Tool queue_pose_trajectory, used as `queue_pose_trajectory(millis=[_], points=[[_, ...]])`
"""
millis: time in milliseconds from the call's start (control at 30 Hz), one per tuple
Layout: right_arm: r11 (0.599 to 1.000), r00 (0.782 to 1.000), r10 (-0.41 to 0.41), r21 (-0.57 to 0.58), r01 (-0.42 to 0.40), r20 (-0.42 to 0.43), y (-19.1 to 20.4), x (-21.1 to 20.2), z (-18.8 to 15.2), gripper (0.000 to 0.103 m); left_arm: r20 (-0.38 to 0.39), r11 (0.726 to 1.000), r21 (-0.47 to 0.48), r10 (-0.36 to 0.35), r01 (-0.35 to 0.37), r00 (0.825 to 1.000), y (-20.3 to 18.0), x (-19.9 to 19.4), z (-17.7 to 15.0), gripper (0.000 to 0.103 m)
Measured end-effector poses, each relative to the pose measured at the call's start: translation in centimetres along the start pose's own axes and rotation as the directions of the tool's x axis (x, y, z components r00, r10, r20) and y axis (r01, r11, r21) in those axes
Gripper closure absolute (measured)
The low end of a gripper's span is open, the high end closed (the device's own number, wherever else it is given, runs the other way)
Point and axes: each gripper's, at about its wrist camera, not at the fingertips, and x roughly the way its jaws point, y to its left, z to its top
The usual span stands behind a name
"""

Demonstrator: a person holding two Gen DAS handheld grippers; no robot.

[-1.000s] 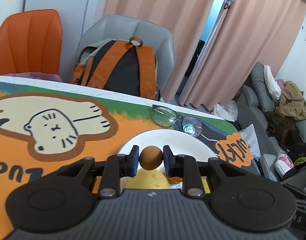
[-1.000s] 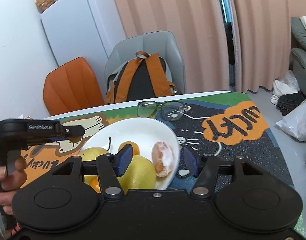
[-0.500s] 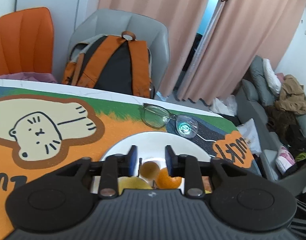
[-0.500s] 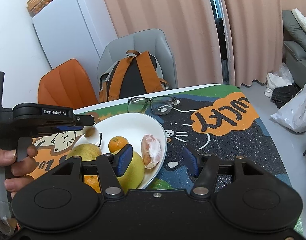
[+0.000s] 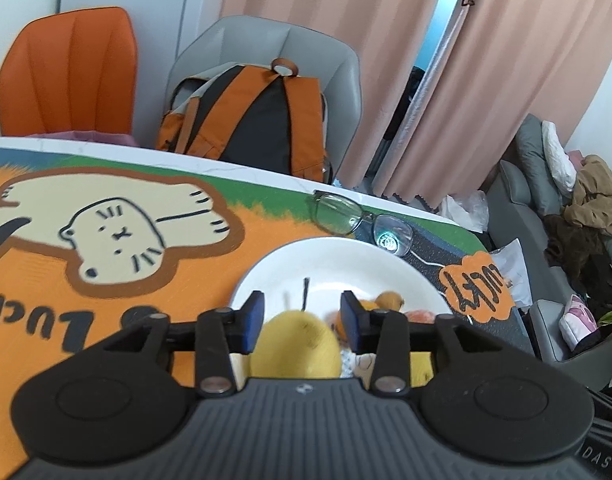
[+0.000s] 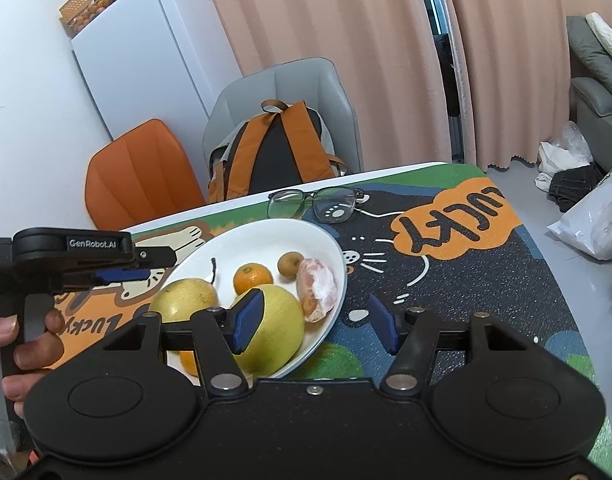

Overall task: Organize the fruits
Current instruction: 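Lower the small brown fruit into the bowl and open the left tool, then withdraw both tools from the bowl toward the remaining brown fruit and red berries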

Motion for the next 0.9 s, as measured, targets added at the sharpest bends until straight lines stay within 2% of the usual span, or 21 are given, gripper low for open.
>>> queue_pose_trajectory(millis=[167,400,800,900], points=[[1.0,1.0,0.004,-0.003,-0.004,0.007,0.7,-0.9,-0.4,0.042,0.005,1.0,-0.002,0.007,-0.007,1.0,0.7,-2.0,-0.8,0.043],[1.0,1.0,0.018,-0.015,-0.018,0.014,2.1,-2.4,-1.1,0.039,0.02,1.0,-0.021,0.018,-0.017,1.0,2.1,-5.0,-1.9,0.03],[0.998,0.998,0.047,-0.045,-0.046,0.03,4.3,-5.1,-2.5,0.022,0.05,0.998,-0.031,0.053,-0.051,0.997,3.9,-9.7,-4.4,0.014],[0.997,0.998,0.052,-0.059,-0.05,0.031,4.9,-5.7,-3.0,0.018,0.057,0.998,-0.04,0.06,-0.058,0.997,4.4,-10.5,-5.2,0.013]])
